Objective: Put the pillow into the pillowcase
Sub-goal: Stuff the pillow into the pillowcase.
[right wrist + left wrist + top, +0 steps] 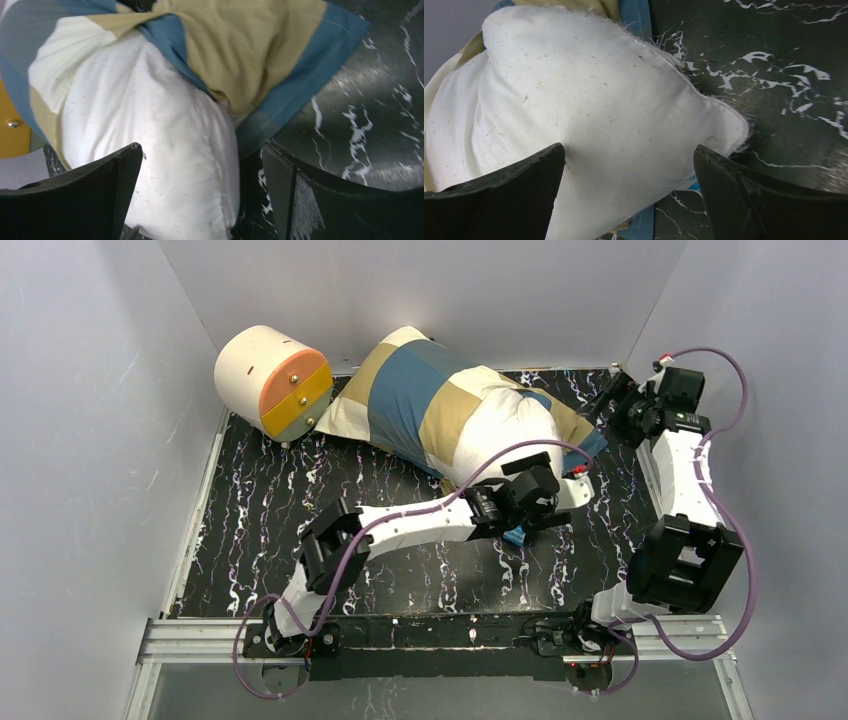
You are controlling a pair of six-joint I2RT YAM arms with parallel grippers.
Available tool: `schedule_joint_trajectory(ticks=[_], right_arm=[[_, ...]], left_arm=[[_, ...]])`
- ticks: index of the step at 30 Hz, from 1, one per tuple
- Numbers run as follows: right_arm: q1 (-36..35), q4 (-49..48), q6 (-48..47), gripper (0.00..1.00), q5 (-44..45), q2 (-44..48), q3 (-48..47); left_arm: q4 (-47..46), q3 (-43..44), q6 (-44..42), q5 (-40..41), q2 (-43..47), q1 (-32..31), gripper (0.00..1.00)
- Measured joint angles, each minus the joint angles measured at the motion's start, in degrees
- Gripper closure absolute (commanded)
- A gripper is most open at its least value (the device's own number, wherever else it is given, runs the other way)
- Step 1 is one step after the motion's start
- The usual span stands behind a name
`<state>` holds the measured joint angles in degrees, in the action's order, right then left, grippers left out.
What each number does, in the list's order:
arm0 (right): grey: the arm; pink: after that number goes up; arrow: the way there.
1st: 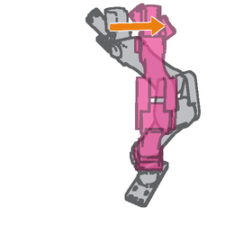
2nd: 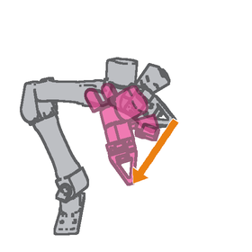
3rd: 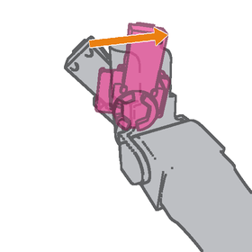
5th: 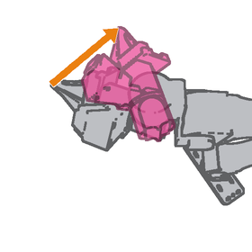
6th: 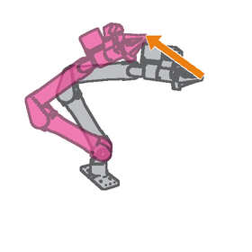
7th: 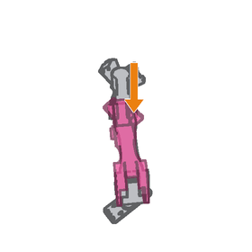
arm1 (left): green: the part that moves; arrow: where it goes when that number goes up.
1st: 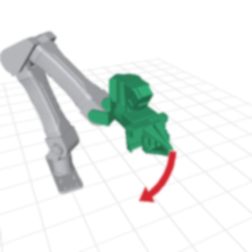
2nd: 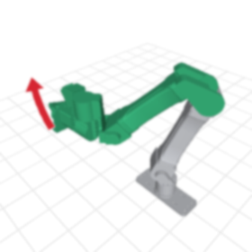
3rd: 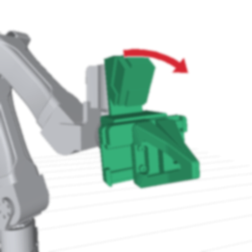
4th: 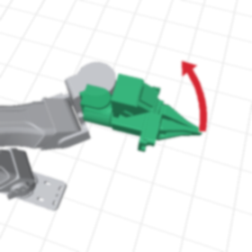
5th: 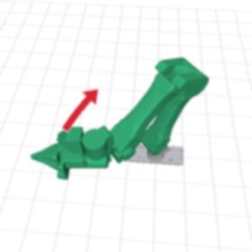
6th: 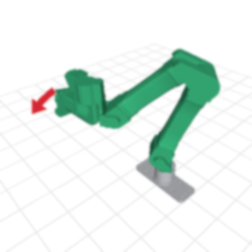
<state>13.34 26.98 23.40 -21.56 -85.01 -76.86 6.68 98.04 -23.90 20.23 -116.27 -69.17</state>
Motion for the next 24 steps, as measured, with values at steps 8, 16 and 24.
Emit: schedule_joint_trajectory(ticks=[8, 16, 24], right_arm=[[10.08, 2.16, -0.98, 0.12, -2.49, 6.60, 11.54], [10.21, -2.80, 3.04, 0.40, -9.90, 10.40, 20.85], [9.51, -18.36, 14.82, 0.58, -16.55, 14.67, 36.20]], left_arm=[[-12.20, -2.80, -7.80, 11.91, -9.40, -0.94, 0.48], [-14.58, 0.48, -5.77, 13.38, -10.01, 2.67, 1.00], [-9.11, 9.90, 13.81, -1.09, -8.31, 14.62, 1.00]])
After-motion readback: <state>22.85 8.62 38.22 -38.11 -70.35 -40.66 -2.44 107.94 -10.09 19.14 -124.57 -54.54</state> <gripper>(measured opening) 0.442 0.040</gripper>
